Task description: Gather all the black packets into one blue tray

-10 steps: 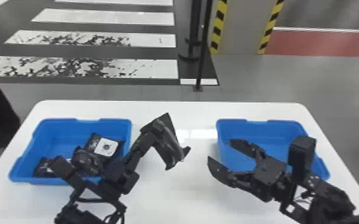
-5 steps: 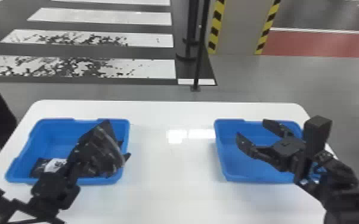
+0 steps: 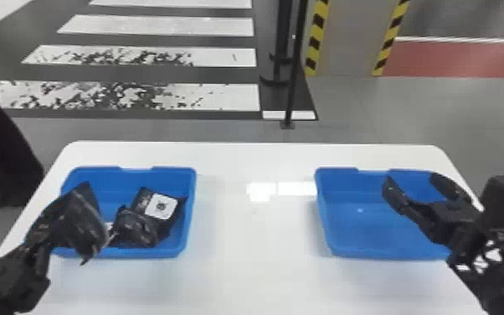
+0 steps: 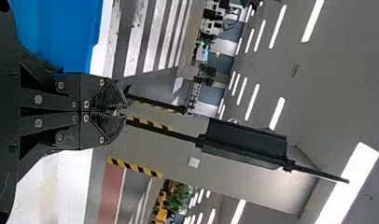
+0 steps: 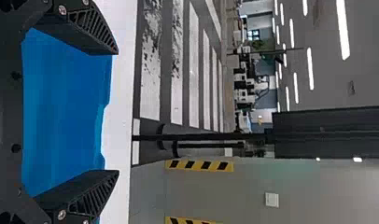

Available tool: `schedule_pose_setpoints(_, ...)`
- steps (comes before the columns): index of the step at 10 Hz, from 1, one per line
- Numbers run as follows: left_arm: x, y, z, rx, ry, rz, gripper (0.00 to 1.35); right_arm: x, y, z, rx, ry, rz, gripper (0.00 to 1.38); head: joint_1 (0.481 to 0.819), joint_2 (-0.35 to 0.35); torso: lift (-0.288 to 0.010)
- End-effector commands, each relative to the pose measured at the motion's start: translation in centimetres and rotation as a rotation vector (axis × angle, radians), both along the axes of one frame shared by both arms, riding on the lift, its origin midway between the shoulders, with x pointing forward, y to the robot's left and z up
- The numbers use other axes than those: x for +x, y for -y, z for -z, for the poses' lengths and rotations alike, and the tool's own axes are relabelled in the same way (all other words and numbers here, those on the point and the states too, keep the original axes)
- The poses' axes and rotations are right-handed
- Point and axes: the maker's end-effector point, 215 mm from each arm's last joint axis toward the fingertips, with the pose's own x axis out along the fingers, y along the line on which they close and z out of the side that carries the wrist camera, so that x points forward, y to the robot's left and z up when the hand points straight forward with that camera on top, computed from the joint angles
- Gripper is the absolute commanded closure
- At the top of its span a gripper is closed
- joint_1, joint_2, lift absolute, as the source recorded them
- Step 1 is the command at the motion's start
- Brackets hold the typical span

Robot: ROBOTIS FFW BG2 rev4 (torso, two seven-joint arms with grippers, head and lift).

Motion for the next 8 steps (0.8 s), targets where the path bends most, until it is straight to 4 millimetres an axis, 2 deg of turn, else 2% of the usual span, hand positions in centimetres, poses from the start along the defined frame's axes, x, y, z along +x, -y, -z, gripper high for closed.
schedule_pose_setpoints(1, 0.2, -2.7, -0.3, 0.140, -0.009, -0.036, 1.21, -1.6, -0.2, -0.8, 0.038, 0.020, 0.048, 0.12, 0.695, -0.001, -0.110)
schedule_pose_setpoints(3, 1.1, -6.7, -0.6, 0.289, -0.043, -0.097, 1.14, -2.6, -0.8, 0.3, 0.072, -0.001, 0.047, 0.12, 0.695, 0.046, -0.110)
schedule_pose_setpoints(4, 1.8, -7.7, -0.9, 0.338, -0.047, -0.109, 0.90, -2.9, -1.2, 0.6, 0.083, -0.008, 0.040, 0.12, 0.695, 0.061, -0.110)
schedule_pose_setpoints(5, 2.4, -8.5, -1.2, 0.386, -0.046, -0.121, 0.35, -3.4, -1.3, 0.8, 0.086, -0.017, 0.037, 0.12, 0.695, 0.094, -0.110)
schedule_pose_setpoints(6, 2.7, -8.7, -1.0, 0.390, -0.053, -0.122, 0.00, -3.7, -1.4, 0.8, 0.085, -0.019, 0.031, 0.12, 0.695, 0.113, -0.110)
schedule_pose_setpoints(7, 2.7, -8.0, -1.3, 0.396, -0.035, -0.111, 0.09, -4.2, -1.5, 1.2, 0.089, -0.030, 0.028, 0.12, 0.695, 0.124, -0.110)
schedule_pose_setpoints(8, 2.5, -6.3, -1.5, 0.364, -0.008, -0.087, 0.26, -4.9, -1.6, 1.1, 0.086, -0.032, 0.025, 0.12, 0.695, 0.126, -0.110)
